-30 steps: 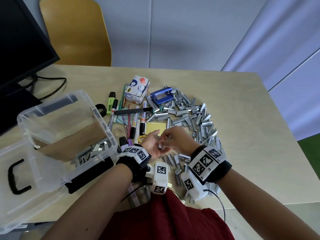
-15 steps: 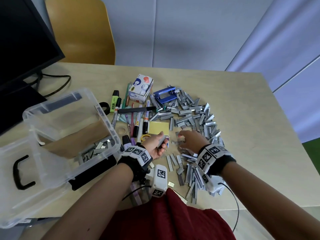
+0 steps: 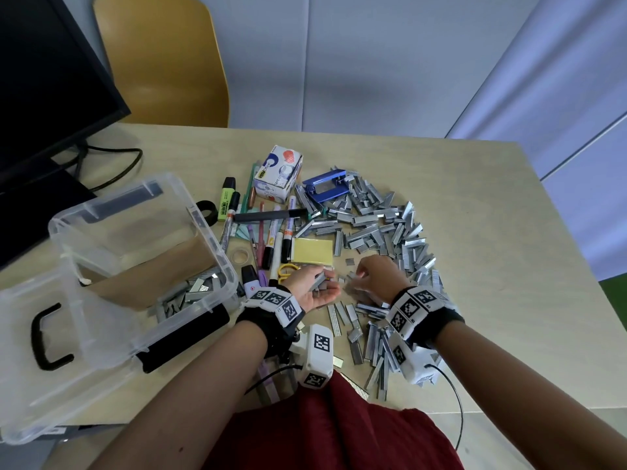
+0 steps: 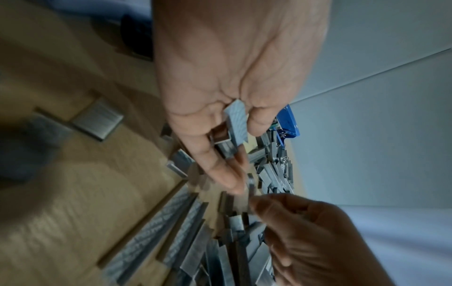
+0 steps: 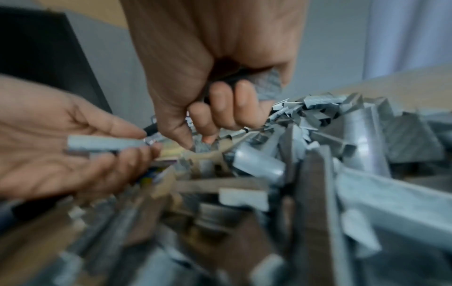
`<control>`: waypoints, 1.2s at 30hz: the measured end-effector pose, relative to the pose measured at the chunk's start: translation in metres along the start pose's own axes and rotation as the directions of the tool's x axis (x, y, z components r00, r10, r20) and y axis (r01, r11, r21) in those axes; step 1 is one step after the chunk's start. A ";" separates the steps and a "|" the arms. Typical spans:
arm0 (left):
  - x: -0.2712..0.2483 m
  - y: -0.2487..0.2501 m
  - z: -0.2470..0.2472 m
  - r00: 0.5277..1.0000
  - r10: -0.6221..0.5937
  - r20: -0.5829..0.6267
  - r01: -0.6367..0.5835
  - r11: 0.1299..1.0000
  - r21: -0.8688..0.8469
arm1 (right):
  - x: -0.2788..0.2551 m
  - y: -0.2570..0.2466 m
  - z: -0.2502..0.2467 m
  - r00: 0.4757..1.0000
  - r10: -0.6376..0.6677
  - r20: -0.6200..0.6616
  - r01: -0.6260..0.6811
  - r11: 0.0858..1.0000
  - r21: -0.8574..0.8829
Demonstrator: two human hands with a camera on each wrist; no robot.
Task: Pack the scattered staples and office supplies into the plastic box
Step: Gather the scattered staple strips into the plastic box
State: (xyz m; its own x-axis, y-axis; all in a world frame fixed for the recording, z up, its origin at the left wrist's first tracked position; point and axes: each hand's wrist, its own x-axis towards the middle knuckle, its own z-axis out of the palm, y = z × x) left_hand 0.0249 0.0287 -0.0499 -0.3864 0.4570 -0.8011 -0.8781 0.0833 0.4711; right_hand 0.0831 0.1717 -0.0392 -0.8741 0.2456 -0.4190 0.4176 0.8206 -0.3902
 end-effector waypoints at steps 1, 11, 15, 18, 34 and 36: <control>-0.001 0.000 0.001 1.000 -0.003 0.000 0.003 1.000 -0.025 | -0.002 -0.003 -0.002 1.000 -0.019 -0.019 0.020 0.998 0.062; -0.011 0.009 0.007 0.998 0.054 -0.036 -0.054 0.998 0.013 | -0.015 -0.050 -0.010 0.979 -0.195 -0.052 0.202 0.943 0.264; -0.036 0.029 -0.001 0.995 0.088 0.044 -0.089 0.996 0.032 | -0.016 -0.067 -0.027 0.972 -0.197 -0.131 0.236 0.829 0.506; -0.072 0.052 -0.013 0.986 0.156 0.059 -0.157 0.988 -0.004 | -0.016 -0.089 -0.043 0.980 -0.171 -0.106 0.197 0.705 0.682; -0.172 0.118 -0.131 0.961 0.146 -0.233 0.205 0.183 0.962 | -0.001 -0.245 -0.021 0.856 -0.293 0.426 -0.029 0.796 0.605; -0.168 0.119 -0.133 0.966 0.112 -0.234 0.237 -0.013 0.971 | -0.001 -0.253 -0.011 0.841 -0.285 0.460 -0.011 0.841 0.541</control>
State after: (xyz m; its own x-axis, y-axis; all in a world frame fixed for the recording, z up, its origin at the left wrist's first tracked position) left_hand -0.0523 -0.1554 0.0914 -0.5377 0.2435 -0.8072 0.1939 0.9674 0.1627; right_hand -0.0248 -0.0307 0.0683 -0.7403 -0.2643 -0.6182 0.4948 0.4083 -0.7671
